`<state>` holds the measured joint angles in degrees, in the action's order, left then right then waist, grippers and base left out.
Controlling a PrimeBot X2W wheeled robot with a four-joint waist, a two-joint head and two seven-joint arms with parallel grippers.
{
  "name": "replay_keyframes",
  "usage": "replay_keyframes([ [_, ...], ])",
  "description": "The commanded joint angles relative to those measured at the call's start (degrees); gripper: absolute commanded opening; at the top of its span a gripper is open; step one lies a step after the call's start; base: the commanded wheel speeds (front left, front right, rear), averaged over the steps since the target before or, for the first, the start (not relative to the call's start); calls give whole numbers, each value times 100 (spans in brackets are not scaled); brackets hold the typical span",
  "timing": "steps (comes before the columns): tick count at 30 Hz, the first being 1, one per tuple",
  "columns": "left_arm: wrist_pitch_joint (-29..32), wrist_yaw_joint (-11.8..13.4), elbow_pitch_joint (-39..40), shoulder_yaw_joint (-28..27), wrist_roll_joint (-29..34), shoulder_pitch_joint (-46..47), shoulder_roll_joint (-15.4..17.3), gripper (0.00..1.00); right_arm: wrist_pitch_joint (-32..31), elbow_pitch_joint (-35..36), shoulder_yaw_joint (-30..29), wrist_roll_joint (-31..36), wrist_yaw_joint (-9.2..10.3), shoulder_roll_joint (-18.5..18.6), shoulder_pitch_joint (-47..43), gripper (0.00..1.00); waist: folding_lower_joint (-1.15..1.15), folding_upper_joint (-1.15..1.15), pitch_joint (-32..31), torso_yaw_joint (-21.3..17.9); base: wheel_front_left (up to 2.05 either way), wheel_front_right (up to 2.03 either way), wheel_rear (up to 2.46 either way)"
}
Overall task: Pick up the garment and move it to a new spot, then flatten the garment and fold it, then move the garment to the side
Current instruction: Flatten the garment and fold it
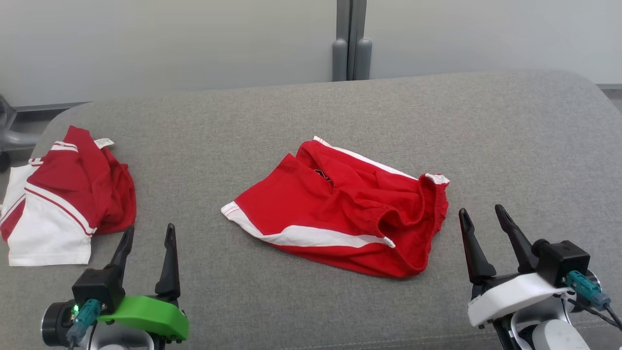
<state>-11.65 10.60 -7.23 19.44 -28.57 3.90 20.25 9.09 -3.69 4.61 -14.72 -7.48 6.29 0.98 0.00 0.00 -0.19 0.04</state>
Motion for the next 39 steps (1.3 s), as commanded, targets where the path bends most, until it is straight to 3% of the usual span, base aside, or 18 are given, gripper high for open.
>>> replay_keyframes([
  [1, 6, 41, 24, 16, 45, -95, 18, 100, -46, 21, -21, 49, -2, -20, -102, 100, 0, 0, -63, 63, 0, 0, 0],
  [10, 24, 80, 32, 157, 110, -168, 1, 100, -399, 230, -117, 515, -1, 15, -493, 100, 0, 0, -140, 166, 0, 0, 0],
  [23, 91, 110, -23, 224, 69, -57, -19, 100, -536, 397, -84, 496, -1, -63, -536, 100, 0, 0, -110, 127, 0, 0, 0],
  [29, 268, -114, -109, 399, -75, 135, -138, 100, -853, 320, 137, 279, -1, 57, -456, 100, 0, 0, -1, 194, 0, 0, 0],
  [39, 1397, -847, -664, 916, -438, 1054, -362, 100, -1508, 275, 641, 18, -1, 379, -68, 100, 0, 0, 649, 345, 0, 0, 0],
])
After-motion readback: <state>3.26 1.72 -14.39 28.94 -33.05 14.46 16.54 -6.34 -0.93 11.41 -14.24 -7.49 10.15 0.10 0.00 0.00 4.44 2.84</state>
